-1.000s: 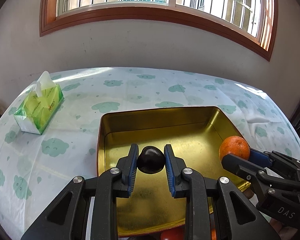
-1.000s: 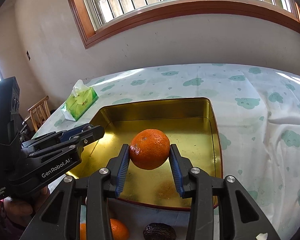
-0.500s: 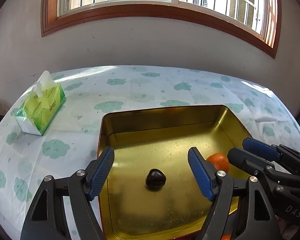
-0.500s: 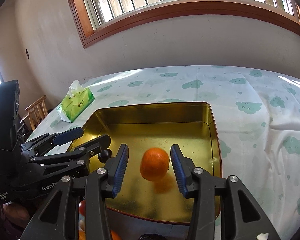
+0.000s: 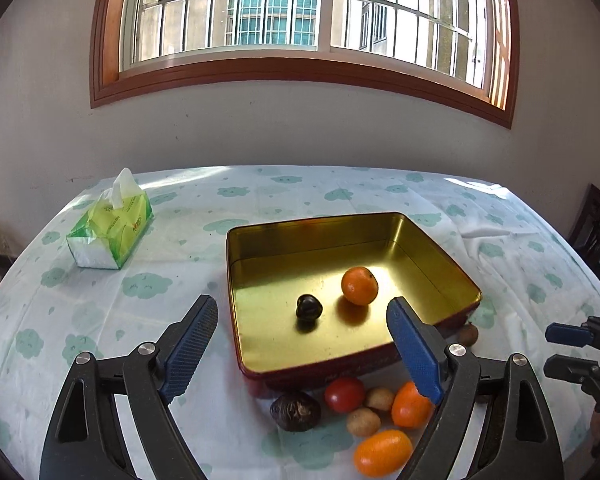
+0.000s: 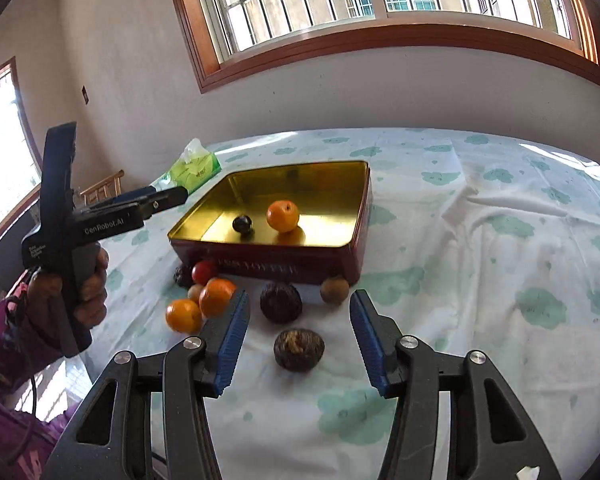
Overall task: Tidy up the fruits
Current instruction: 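Grasp a wrinkled brown dried fruit with the right gripper while the left grasps a mandarin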
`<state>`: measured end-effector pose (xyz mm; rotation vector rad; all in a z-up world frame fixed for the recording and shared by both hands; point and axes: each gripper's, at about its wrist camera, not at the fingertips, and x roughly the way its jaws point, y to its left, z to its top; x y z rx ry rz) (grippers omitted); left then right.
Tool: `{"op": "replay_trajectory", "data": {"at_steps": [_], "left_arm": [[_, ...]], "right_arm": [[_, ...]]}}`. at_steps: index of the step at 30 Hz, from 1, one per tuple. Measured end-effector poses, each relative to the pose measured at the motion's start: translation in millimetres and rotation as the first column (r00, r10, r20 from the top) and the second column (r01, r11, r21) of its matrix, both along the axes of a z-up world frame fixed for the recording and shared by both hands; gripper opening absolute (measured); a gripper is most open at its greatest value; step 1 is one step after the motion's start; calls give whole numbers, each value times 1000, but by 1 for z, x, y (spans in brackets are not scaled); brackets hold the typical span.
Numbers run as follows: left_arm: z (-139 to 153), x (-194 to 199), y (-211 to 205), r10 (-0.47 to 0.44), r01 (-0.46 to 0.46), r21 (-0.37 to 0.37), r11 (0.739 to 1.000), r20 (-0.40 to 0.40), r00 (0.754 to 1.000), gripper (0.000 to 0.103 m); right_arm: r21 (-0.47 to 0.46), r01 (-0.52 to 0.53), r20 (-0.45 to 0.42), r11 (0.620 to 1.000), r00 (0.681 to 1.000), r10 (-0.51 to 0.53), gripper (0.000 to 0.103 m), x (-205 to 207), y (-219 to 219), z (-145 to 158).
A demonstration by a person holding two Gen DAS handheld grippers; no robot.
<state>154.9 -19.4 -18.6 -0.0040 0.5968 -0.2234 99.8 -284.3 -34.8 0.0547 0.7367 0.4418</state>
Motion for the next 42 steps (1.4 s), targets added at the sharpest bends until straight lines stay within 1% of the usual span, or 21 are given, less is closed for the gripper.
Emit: {"op": "replay_trajectory", "data": {"at_steps": [3,5,6,7,8,11,12,14,15,17,19,24,25,27,28,29,30,31,34,36,42], "left_arm": [[-15,-28,5,-14,14,-12,1000,-55,998,86],[-25,-44,10,-27,24,-29,999,-99,995,86],[-30,-52,12,-32,27,-36,999,-118,993,86],[-35,-59,14,-35,30,-41,999,-132,991,86],[-38,-64,15,-42,36,-42,998,-148,988,86],[-44,-74,10,-81,76,-35,997,-183,980,86],[-45,-75,7,-89,86,-24,996,-185,979,86],[-47,-75,-1,-104,104,-8,995,-189,977,86],[-48,-74,-5,-113,113,-7,994,-192,975,86],[-49,-66,-11,-131,131,-11,991,-211,969,86],[-49,-60,-18,-148,149,-15,989,-207,967,86],[-54,-46,-39,-201,214,52,975,-188,961,86],[-57,-44,-42,-213,229,64,971,-189,958,85],[-65,-38,-45,-227,248,75,966,-212,950,73],[-70,-34,-46,-233,256,70,964,-239,943,62],[-75,-30,-46,-238,262,55,963,-271,933,54],[-74,-33,-46,-237,257,55,965,-244,940,53],[-74,-34,-47,-251,271,47,962,-246,936,43],[-75,-41,-55,-242,272,109,956,-232,942,41],[-73,-46,-54,-241,266,85,960,-231,943,41],[-58,-71,-42,-155,163,28,986,-183,971,41]], "right_arm": [[-96,-7,-26,995,1000,4,50,-15,8,-19],[-112,-6,-36,994,999,2,50,-14,13,-25],[-116,-4,-39,993,999,0,58,-11,15,-28],[-126,1,-40,992,999,-6,68,-7,18,-29],[-137,1,-41,991,999,-7,72,-3,20,-31],[-156,-5,-49,988,999,-3,71,11,28,-35],[-155,-11,-79,988,997,-1,70,18,29,-39],[-150,-38,-173,988,985,12,38,32,32,-53],[-147,-27,-138,989,990,7,36,31,32,-52],[-131,-21,-132,991,991,4,34,30,29,-55],[-93,-6,-112,996,994,-5,33,26,24,-56],[-105,0,-99,994,995,-11,33,26,28,-56],[-93,1,-102,996,995,-11,33,26,26,-56],[-68,3,-108,998,994,-11,33,27,22,-56],[-65,4,-109,998,994,-11,33,27,22,-57],[-68,2,-108,998,994,-9,34,27,22,-57],[-70,1,-107,998,994,-8,34,27,23,-56],[-70,0,-107,998,994,-8,34,27,23,-56],[-66,1,-108,998,994,-8,34,27,25,-57],[-72,0,-106,997,994,-8,34,27,25,-57],[-84,1,-101,996,995,-9,34,27,27,-57]]}}
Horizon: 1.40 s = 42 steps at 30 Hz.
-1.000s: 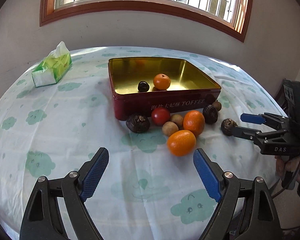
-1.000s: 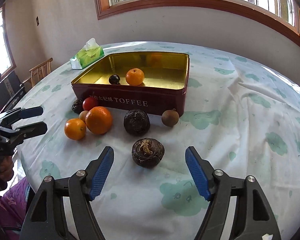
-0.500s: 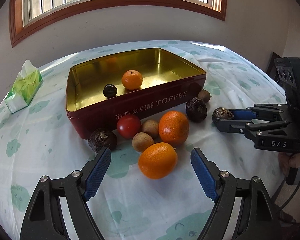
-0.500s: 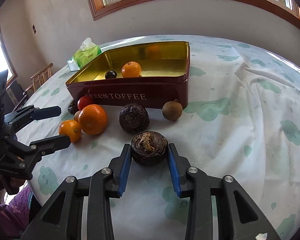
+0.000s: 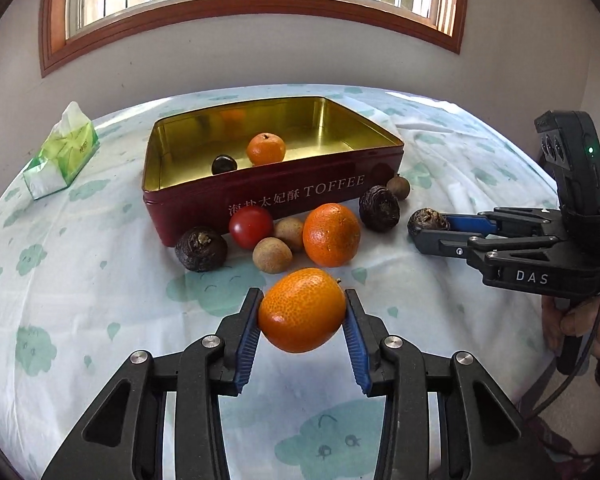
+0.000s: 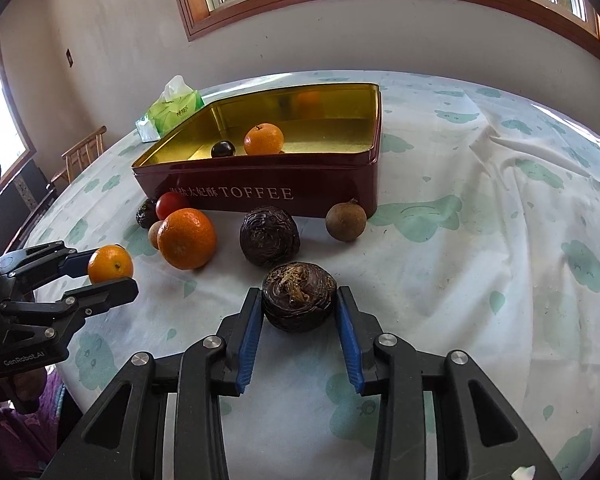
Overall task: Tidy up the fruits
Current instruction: 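Grasp a wrinkled brown dried fruit with the right gripper while the left grasps a mandarin, then carry the dried fruit and mandarin over the red tin with both grippers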
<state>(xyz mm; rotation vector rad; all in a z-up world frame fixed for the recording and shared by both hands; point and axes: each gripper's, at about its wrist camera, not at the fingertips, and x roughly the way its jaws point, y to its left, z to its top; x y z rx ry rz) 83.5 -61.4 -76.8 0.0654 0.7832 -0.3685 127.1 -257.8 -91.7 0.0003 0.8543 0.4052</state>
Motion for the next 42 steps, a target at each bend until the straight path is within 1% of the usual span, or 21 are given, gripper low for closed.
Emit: {"op": "replay_trajectory", "data": {"at_steps": [6,11,14,17,19,23,25,32,37,42], "left_arm": [[19,-8,10,88,-89,25,996,56,995,41],[27,-8,24,152,-154,19,988,64,986,41],[30,-9,32,179,-181,19,983,67,982,41],[32,-11,36,204,-207,34,978,80,976,41],[34,-12,38,212,-215,32,976,84,974,41],[36,-11,37,217,-221,30,975,87,972,41],[37,-10,35,217,-221,35,975,92,972,41],[47,4,31,225,-228,19,974,106,969,41],[56,17,28,230,-233,14,972,128,965,41],[61,31,26,242,-246,9,969,140,960,41]], "right_arm": [[-20,1,6,1000,1000,-1,34,0,3,0],[-19,15,-6,1000,1000,-15,34,-1,2,0],[23,38,-11,999,999,-38,34,-14,3,4],[49,44,25,998,999,-46,34,-37,7,13],[85,53,44,995,997,-57,34,-49,7,20],[125,59,75,990,995,-69,34,-62,4,35],[148,60,88,987,993,-73,34,-62,2,43],[181,65,158,981,983,-95,34,-50,8,69],[199,73,174,977,979,-108,34,-35,13,77],[191,61,185,980,978,-97,34,-24,19,82]]}}
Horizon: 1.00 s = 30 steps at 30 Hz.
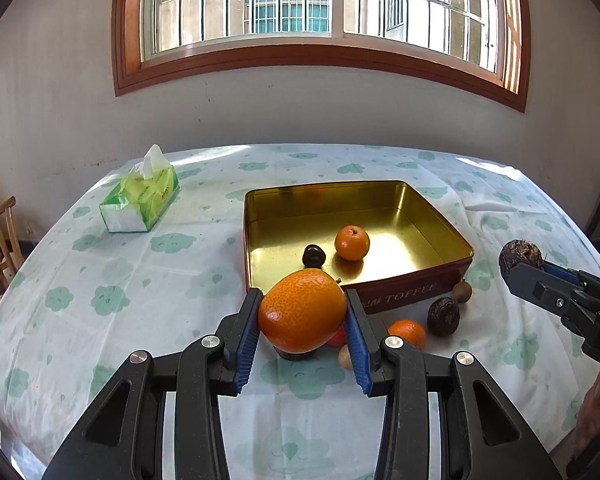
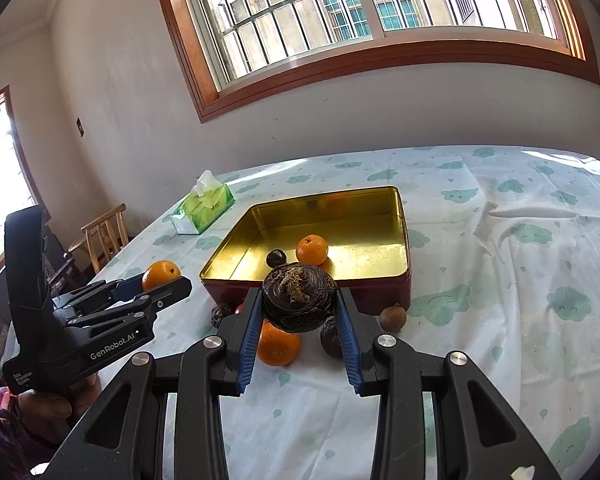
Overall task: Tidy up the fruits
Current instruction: 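Carry the dried fruit and mandarin over the red tin with both grippers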
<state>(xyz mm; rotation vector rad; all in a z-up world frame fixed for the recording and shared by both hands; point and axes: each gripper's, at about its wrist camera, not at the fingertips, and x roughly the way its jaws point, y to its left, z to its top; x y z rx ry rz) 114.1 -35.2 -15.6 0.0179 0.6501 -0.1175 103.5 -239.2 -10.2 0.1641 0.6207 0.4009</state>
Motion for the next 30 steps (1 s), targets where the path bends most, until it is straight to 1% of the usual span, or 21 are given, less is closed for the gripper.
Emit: {"op": "replay_trajectory", "data": {"at_steps": [3,13,30], "left_arm": [[2,9,0,8,-8,-10,1000,4,1000,41],[5,34,-6,25,-25,-12,1000,16,1000,41],[-8,69,-6,51,-51,-23,998,-13,999,41]], "right_arm": [[-6,-4,6,1000,1000,4,34,8,3,1],[-8,-1,7,1000,1000,1,34,36,5,3],[-8,-2,-21,1000,1000,1,34,71,10,-9]]}}
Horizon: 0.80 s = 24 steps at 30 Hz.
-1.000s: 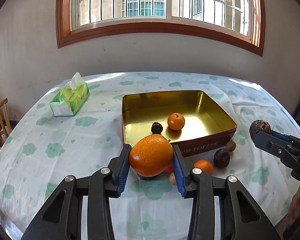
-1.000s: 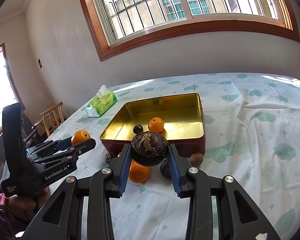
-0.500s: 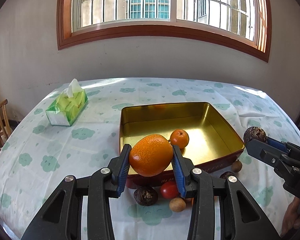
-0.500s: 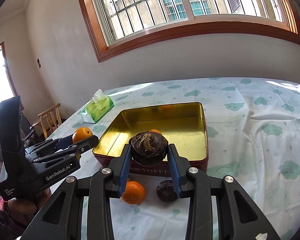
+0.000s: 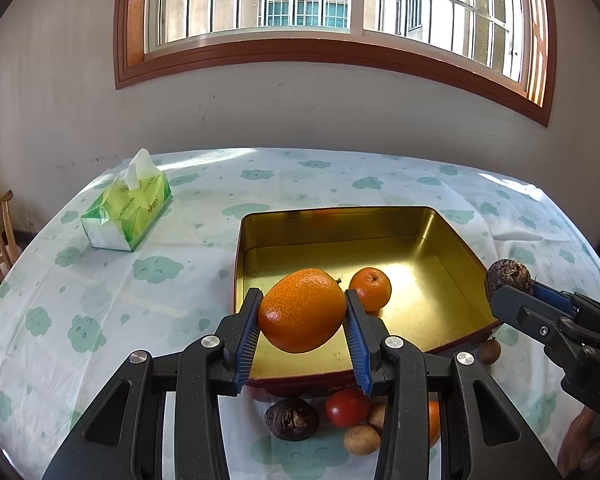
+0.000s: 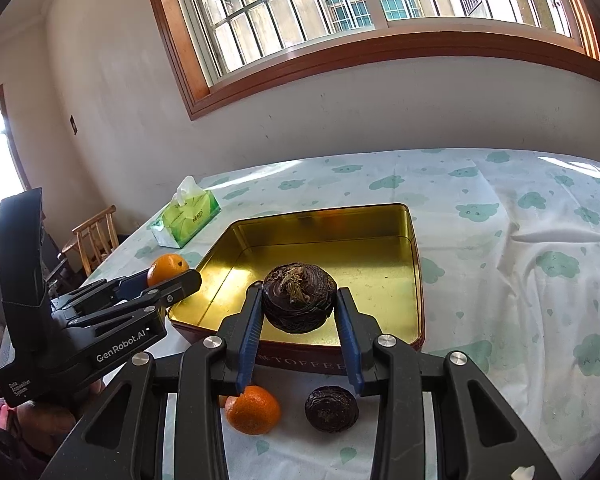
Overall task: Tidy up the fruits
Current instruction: 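Carry the dried fruit and mandarin over the red tin with both grippers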
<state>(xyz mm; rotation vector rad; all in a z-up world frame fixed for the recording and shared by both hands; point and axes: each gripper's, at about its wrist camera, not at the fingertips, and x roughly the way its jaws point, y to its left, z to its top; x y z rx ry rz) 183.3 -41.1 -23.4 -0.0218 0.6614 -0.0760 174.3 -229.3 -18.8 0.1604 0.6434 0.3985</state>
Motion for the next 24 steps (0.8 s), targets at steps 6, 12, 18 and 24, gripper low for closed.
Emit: {"op": "replay_trajectory", "data": {"at_steps": [6,12,18,24], "left_arm": [[-4,8,-1,1,-1,-4,1000,-10,1000,41],[-6,15,0,4,-4,-8,1000,-17,1000,41],[-8,20,-1,4,-4,-10,1000,-24,1000,41],[-9,27,-3,-3,3,-7,1000,-26,1000,41]], "right_arm": [[2,1,-11,1000,1000,-1,34,8,-1,-4],[3,4,-18,1000,1000,-4,34,14,-2,-6],[0,8,-26,1000,1000,-8,34,21,-2,-10],[-3,21,-34,1000,999,-22,34,30,-3,-15]]}}
